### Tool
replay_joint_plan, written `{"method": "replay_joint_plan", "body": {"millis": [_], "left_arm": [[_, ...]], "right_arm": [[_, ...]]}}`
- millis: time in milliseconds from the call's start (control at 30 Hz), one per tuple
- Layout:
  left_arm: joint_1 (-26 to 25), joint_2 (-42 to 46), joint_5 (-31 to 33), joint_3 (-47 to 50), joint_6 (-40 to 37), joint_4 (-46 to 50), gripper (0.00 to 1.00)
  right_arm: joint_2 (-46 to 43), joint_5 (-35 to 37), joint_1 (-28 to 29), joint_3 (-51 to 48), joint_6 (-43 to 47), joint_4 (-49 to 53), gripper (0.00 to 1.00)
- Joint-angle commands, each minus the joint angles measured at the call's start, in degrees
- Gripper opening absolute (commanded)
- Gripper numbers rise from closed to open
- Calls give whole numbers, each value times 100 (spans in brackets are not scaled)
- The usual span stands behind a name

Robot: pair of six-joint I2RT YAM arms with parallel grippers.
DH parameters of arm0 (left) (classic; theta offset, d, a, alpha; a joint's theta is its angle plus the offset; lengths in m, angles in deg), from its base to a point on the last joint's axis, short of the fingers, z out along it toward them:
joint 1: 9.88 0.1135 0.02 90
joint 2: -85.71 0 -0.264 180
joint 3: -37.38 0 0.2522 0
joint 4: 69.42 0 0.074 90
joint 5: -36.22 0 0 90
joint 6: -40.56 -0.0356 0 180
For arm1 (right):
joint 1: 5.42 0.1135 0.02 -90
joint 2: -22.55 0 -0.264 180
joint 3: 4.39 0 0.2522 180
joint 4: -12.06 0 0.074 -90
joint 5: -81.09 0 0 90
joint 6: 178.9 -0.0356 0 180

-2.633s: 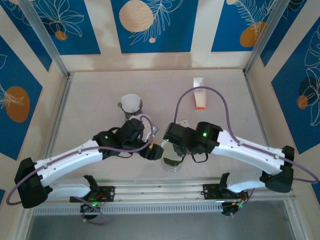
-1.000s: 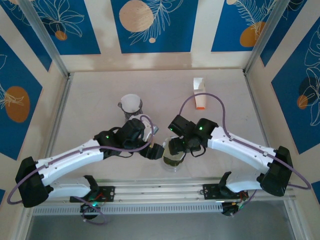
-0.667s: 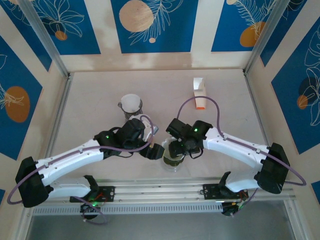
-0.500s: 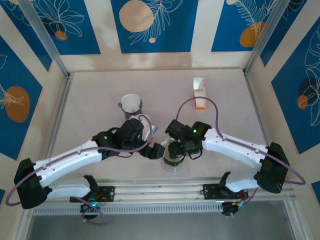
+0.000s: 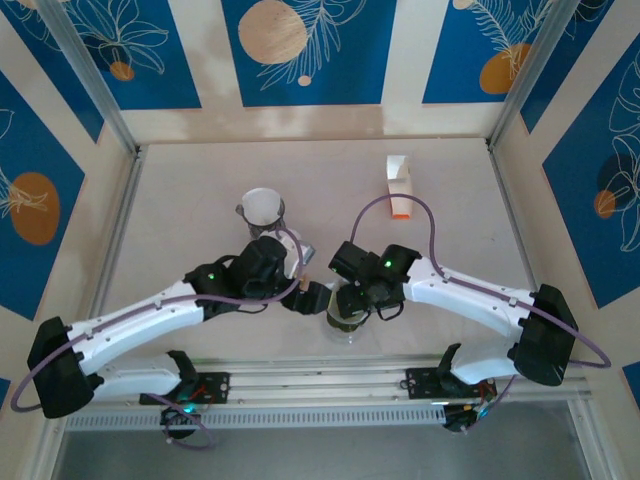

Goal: Place the coffee filter in the dripper

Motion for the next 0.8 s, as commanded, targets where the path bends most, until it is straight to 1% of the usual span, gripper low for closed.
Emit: {"method": "replay_joint_plan", "body": {"millis": [0, 133, 333, 567, 767], "left_arm": [[-41, -54, 130, -5, 29, 31, 95], [-41, -65, 121, 5, 53, 76, 94], [-40, -19, 255, -3, 68, 243, 89], [-41, 32, 261, 44, 123, 211, 89], [-41, 25, 354, -26, 95, 429, 85]], "right_arm": [[149, 146, 70, -88, -145, 25, 74], [151, 161, 87, -58, -144, 41, 74], [101, 173, 101, 90, -128, 86, 74], [67, 163, 100, 153, -143, 122, 74], [-71, 163, 106, 247, -153, 109, 74]]}}
